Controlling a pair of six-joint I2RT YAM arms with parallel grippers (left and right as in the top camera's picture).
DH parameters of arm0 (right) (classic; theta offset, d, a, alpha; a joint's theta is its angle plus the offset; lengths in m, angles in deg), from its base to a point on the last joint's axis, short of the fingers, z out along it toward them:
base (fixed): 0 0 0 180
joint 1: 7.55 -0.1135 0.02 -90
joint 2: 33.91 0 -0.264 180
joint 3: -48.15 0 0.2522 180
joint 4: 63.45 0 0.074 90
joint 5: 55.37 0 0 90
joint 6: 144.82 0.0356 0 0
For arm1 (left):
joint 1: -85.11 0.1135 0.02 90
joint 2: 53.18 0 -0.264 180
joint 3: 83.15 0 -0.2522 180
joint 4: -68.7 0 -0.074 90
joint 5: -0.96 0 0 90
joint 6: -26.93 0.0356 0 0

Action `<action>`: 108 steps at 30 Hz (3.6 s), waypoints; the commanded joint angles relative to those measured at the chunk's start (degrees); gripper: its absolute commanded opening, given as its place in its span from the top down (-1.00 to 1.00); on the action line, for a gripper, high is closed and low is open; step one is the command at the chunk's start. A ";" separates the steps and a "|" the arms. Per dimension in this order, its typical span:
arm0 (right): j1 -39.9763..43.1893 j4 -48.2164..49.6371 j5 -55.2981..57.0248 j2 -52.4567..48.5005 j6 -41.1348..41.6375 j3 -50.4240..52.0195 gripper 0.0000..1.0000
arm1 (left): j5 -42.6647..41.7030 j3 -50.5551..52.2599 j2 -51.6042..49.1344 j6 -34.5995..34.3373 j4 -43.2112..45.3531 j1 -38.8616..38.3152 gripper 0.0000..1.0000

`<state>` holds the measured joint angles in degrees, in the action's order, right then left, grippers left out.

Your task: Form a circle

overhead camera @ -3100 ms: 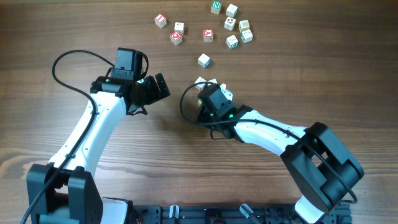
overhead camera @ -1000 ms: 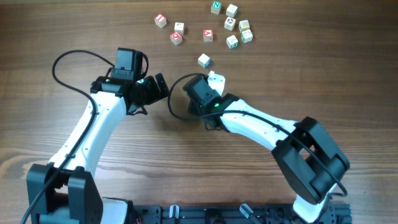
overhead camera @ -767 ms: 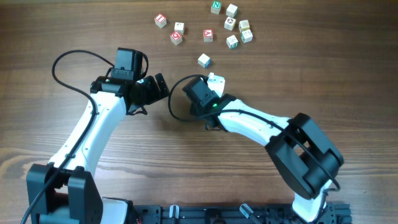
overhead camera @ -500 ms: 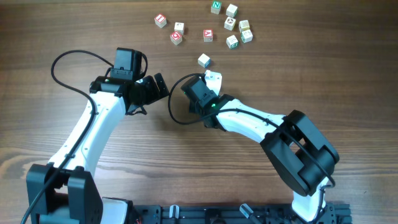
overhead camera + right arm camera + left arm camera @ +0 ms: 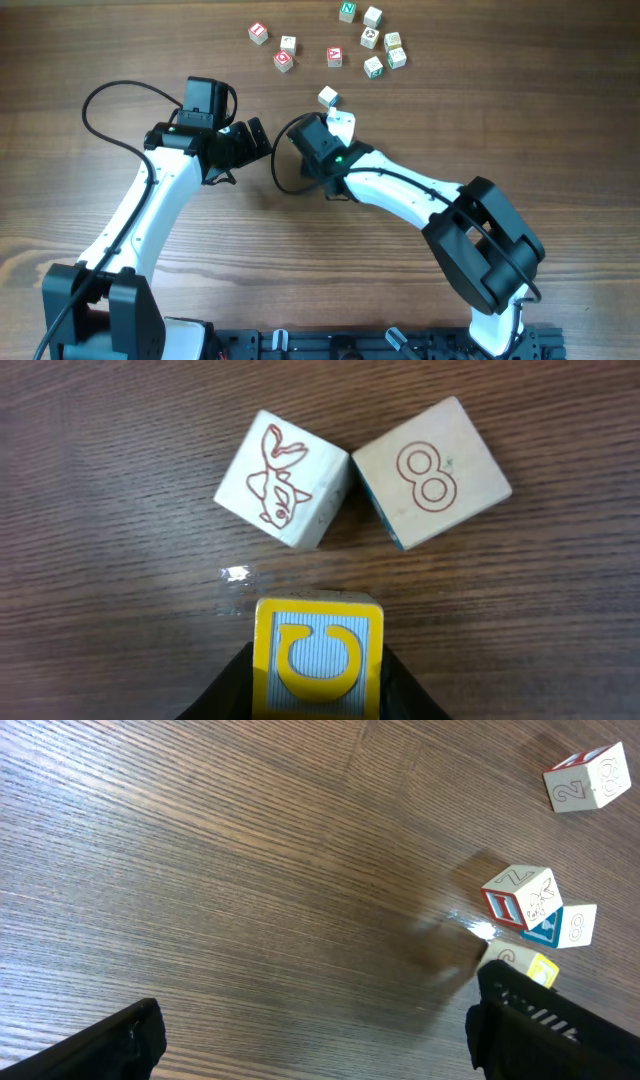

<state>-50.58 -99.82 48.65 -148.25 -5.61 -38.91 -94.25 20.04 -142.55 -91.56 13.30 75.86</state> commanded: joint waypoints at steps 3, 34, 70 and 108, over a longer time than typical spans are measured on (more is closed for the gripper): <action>0.13 -1.66 -1.09 -1.22 1.88 -2.99 0.74 | 0.35 0.11 0.07 1.09 -0.02 0.15 -1.00; 2.14 -4.44 -3.15 -4.61 1.81 -1.33 0.73 | 0.35 0.11 0.07 1.09 -0.02 0.15 -1.00; 19.76 -17.66 -8.26 16.87 1.84 -1.33 0.14 | 0.35 0.11 0.07 1.09 -0.02 0.15 -1.00; 19.08 56.65 -37.31 -0.11 6.27 39.12 0.91 | 1.66 0.11 0.07 1.09 5.18 0.15 -1.00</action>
<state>-31.04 -41.18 8.98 -144.93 0.71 -1.38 -93.18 20.08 -142.55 -91.56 18.48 75.86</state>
